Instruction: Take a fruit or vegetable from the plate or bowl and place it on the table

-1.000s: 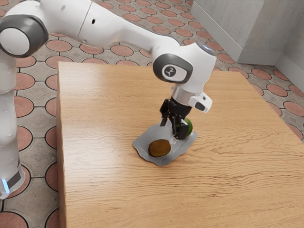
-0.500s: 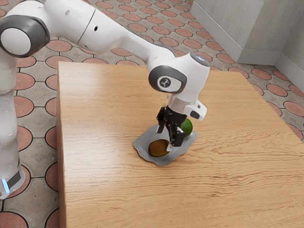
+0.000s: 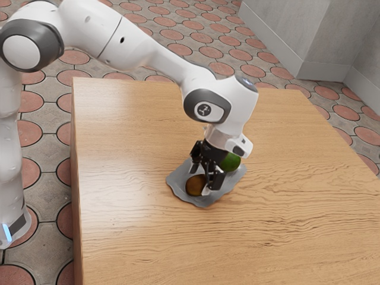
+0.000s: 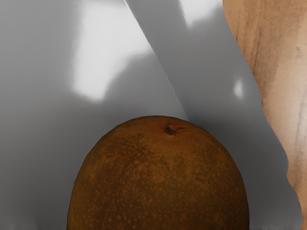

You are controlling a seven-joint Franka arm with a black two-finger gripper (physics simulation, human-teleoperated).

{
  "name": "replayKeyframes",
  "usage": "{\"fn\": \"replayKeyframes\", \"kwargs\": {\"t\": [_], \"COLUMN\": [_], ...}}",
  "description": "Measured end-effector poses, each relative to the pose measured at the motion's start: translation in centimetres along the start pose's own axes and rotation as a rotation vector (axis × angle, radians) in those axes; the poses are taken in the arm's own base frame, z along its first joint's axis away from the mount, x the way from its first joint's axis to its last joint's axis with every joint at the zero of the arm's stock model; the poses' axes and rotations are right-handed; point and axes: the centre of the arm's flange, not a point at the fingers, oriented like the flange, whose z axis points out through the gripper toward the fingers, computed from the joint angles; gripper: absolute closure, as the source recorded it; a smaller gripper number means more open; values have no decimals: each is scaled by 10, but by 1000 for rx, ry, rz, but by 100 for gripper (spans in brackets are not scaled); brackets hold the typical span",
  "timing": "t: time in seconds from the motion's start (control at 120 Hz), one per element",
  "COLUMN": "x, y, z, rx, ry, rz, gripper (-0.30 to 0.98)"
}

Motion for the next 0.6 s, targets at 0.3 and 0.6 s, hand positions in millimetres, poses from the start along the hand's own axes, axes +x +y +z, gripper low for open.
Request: {"fn": "replayKeyframes", "kwargs": {"t": [0.3,0.6], "x": [2,2], "y": [-2,-4], "z": [13,-2], "rx": [-9,4], "ry": [-34,-8], "rz": [-7,-15], "gripper": [14,57]}}
